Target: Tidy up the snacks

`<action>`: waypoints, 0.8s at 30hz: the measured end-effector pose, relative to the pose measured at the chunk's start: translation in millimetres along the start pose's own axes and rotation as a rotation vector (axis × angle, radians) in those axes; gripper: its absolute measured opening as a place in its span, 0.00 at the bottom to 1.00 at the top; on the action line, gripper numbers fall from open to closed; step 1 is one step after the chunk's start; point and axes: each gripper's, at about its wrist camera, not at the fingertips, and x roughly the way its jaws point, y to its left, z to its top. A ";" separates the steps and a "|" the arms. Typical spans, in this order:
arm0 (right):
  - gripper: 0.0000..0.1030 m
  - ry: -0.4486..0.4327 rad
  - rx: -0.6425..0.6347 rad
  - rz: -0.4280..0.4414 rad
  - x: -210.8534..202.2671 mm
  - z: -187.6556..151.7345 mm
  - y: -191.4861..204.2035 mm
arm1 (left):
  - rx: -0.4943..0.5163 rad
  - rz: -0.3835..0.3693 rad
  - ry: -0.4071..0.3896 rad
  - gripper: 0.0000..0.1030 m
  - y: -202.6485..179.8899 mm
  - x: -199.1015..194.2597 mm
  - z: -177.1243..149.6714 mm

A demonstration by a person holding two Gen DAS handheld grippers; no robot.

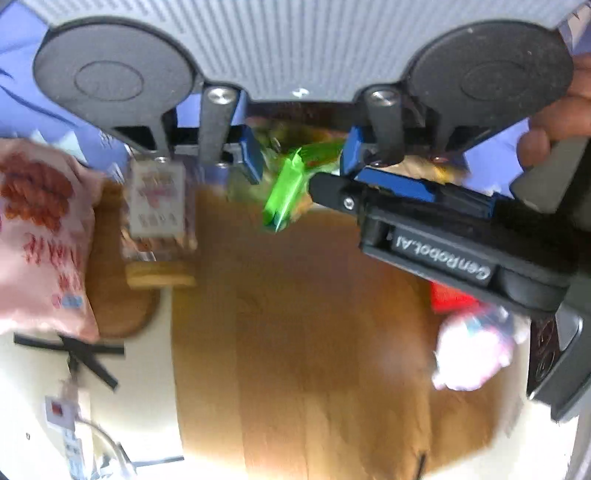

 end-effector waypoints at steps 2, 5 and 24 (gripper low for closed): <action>0.47 -0.030 0.052 0.013 -25.3 -15.8 -6.6 | 0.034 0.017 -0.038 0.45 -2.5 -14.7 -14.9; 0.47 0.017 0.161 0.049 -50.6 -43.0 -18.4 | 0.002 0.001 -0.066 0.45 5.9 -38.4 -35.6; 0.59 0.247 0.428 0.268 -53.3 -91.9 -28.9 | -0.190 -0.032 0.114 0.58 24.6 -16.7 -115.2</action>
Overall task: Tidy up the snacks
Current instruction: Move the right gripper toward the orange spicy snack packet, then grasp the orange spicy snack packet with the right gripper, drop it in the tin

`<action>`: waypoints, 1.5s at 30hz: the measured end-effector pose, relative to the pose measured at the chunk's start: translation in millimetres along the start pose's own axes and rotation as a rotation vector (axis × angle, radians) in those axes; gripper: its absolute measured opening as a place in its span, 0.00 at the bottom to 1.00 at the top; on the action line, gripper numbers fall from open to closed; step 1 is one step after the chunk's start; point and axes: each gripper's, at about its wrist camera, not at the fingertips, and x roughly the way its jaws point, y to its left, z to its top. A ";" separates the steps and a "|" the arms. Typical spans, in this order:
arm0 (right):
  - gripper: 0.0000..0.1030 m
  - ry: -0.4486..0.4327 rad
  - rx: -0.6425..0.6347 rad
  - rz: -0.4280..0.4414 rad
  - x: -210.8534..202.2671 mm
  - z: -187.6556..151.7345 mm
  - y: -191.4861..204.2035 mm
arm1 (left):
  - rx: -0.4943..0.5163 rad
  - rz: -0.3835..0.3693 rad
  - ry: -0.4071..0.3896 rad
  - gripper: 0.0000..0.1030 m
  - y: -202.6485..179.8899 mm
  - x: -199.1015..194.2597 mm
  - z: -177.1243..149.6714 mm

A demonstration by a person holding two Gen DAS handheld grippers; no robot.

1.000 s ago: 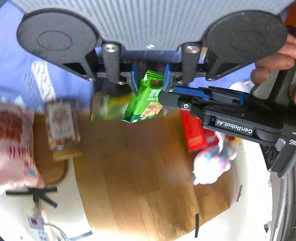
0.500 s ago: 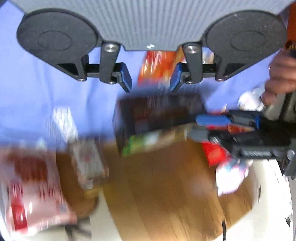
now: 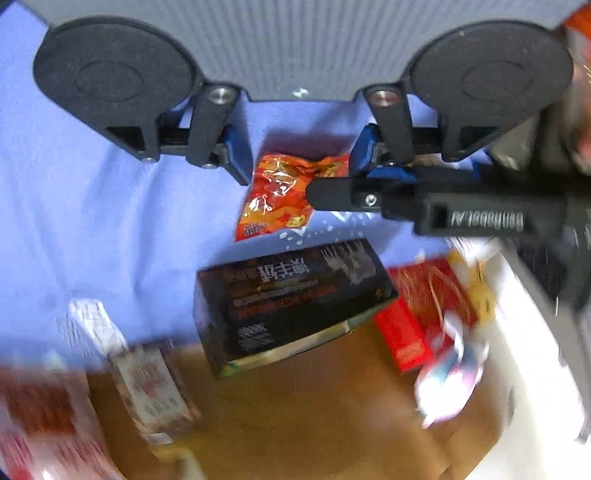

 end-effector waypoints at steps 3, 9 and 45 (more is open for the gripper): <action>0.53 0.001 0.153 0.099 -6.0 0.5 -19.3 | -0.098 -0.055 0.020 0.48 18.5 -0.7 6.4; 0.47 -0.029 0.372 0.215 -11.0 1.0 -40.2 | -0.085 -0.030 0.025 0.37 14.7 1.4 3.5; 0.37 -0.213 -0.037 -0.071 4.3 48.6 27.9 | 0.073 0.015 -0.210 0.26 20.5 -59.8 74.7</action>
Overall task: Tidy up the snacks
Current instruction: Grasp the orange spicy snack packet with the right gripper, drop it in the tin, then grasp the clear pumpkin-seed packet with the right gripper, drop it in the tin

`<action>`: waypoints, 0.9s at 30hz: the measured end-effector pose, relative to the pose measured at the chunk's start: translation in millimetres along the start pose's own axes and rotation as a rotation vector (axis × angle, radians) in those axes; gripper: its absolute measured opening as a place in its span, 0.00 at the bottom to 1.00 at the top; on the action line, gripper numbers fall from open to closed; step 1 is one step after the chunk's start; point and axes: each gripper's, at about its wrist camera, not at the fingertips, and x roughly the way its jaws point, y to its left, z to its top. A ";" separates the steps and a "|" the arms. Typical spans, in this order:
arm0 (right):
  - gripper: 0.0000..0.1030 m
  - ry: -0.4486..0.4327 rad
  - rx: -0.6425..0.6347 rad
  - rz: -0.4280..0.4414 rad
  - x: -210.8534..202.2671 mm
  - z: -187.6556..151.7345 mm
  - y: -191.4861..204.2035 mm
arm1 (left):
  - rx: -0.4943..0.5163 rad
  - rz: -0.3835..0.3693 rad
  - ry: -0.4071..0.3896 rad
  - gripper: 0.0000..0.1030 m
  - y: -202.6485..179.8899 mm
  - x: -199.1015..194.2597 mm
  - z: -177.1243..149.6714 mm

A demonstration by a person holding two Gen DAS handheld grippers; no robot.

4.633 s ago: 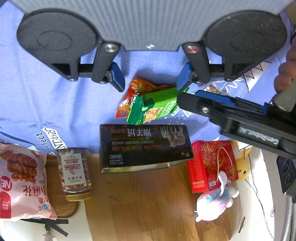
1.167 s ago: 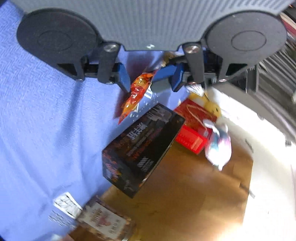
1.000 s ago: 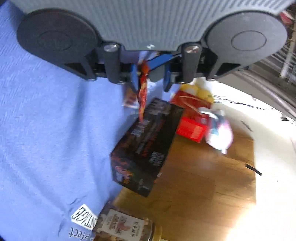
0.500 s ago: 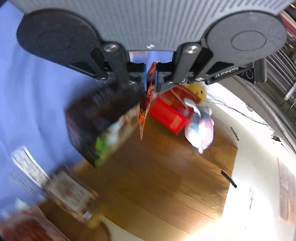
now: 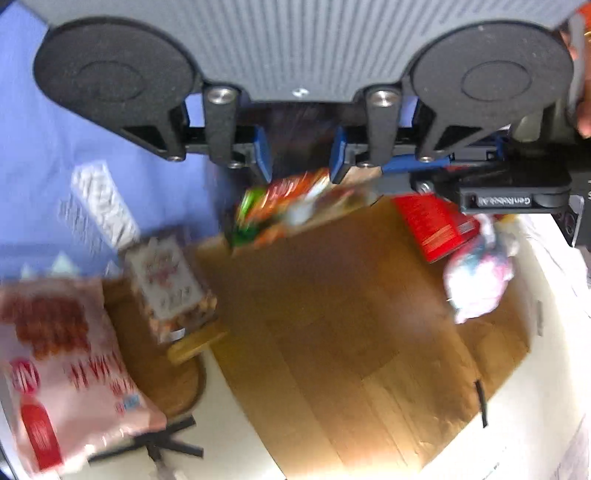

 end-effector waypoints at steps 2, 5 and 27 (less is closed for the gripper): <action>0.39 0.135 0.024 0.078 10.2 -17.2 5.3 | -0.005 0.071 0.021 0.26 11.7 -15.2 -11.9; 0.39 0.313 0.134 0.173 28.1 -41.2 8.8 | -0.046 0.136 0.087 0.26 33.5 -28.7 -30.0; 0.14 0.345 0.419 0.190 37.6 -64.1 -10.2 | -0.148 -0.012 0.181 0.38 51.1 -31.8 -74.6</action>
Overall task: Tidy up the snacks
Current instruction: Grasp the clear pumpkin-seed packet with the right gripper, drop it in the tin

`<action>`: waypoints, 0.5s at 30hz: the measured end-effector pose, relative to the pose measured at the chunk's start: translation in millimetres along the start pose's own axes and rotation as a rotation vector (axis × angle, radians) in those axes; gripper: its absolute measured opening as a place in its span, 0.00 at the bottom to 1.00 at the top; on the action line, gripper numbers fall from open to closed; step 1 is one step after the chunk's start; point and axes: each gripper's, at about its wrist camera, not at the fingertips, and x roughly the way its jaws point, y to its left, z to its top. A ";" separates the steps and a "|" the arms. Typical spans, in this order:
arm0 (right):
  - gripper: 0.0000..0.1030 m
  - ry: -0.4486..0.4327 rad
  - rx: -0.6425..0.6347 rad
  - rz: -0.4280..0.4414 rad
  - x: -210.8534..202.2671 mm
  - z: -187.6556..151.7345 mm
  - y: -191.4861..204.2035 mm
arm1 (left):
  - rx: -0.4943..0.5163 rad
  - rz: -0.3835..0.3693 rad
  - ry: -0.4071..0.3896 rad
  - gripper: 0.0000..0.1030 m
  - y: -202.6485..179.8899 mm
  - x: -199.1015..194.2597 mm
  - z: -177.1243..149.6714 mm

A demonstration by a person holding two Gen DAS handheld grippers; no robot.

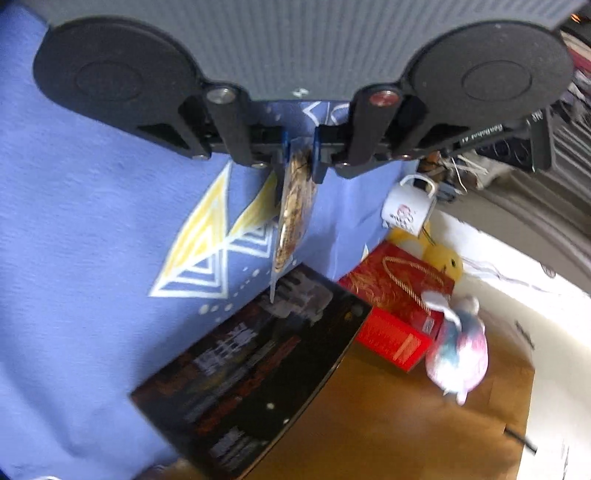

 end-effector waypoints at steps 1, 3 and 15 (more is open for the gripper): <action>0.13 -0.003 0.029 0.012 -3.0 1.4 -3.1 | -0.003 -0.011 0.002 0.49 -1.8 0.0 -0.1; 0.13 -0.007 0.076 0.051 -12.7 5.1 -10.0 | -0.006 -0.026 0.001 0.61 -6.2 0.4 0.6; 0.13 -0.118 0.053 0.195 -43.5 36.3 21.4 | 0.018 -0.137 -0.071 0.49 -49.0 -3.3 31.0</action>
